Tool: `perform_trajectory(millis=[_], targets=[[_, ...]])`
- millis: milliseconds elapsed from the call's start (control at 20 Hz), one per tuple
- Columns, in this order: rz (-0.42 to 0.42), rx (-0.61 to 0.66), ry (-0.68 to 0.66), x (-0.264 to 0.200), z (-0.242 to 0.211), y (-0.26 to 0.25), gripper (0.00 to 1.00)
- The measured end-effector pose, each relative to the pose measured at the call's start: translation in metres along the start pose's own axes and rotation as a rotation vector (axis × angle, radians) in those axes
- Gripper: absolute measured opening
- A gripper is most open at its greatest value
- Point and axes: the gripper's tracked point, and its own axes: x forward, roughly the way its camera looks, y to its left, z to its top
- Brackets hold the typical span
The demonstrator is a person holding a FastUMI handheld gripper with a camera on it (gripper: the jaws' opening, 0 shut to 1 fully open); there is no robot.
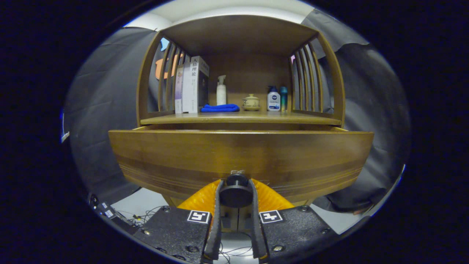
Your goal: Pull open the drawer, take out the items inside it, and place them on the countertop above the cabinet.
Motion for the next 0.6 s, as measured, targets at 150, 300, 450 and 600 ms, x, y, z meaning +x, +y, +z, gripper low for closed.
perform_trajectory(millis=[150,300,450,600], targets=[[0.007,0.002,0.001,-0.018,-0.006,0.0,0.36],[0.016,-0.005,0.001,-0.036,-0.011,0.001,0.36],[0.022,-0.013,0.002,-0.049,-0.015,0.003,0.36],[0.028,-0.019,0.004,-0.064,-0.018,0.003,0.36]])
